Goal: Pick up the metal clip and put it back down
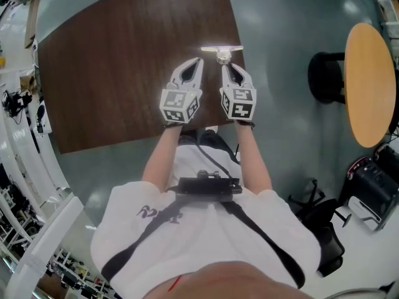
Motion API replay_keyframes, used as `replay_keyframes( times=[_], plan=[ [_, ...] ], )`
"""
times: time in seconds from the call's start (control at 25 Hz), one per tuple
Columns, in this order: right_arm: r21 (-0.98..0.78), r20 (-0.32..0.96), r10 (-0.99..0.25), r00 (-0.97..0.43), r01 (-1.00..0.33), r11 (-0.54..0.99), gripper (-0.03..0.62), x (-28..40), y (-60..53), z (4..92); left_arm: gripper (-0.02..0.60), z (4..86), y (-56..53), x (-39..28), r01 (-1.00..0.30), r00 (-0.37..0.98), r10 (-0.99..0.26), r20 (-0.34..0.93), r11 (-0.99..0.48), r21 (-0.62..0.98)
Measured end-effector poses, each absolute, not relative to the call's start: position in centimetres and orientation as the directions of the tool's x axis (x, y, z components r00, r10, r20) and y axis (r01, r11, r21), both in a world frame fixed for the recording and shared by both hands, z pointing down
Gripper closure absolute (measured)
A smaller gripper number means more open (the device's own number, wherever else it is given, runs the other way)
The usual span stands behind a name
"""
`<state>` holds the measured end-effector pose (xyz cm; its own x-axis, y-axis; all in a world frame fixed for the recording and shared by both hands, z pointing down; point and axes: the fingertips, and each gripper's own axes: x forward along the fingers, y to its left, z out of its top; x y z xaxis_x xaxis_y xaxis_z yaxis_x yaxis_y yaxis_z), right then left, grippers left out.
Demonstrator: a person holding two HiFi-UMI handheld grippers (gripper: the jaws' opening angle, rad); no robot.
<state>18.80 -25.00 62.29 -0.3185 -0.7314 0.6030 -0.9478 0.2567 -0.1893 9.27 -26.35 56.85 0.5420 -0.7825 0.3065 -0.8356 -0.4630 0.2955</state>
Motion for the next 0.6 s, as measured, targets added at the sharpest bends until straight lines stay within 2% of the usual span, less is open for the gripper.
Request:
replay_keyframes(
  times=[0.32, 0.56, 0.6],
  plan=[
    [-0.172, 0.712, -0.654, -0.255, -0.967, 0.19, 0.462, 20.2, -28.0, 69.5, 0.572, 62.3, -29.6, 10.7, -0.824, 0.564, -0.73, 0.387, -0.467, 0.321],
    [-0.177, 0.768, -0.596, -0.233, -0.972, 0.152, 0.283, 20.6, -29.7, 74.2, 0.572, 65.7, -31.1, 10.7, -0.832, 0.553, -0.716, 0.427, -0.448, 0.326],
    [-0.171, 0.773, -0.592, -0.227, -0.974, 0.15, 0.27, 20.6, -30.0, 74.7, 0.572, 66.2, -31.2, 10.5, -0.836, 0.547, -0.715, 0.435, -0.44, 0.328]
  ],
)
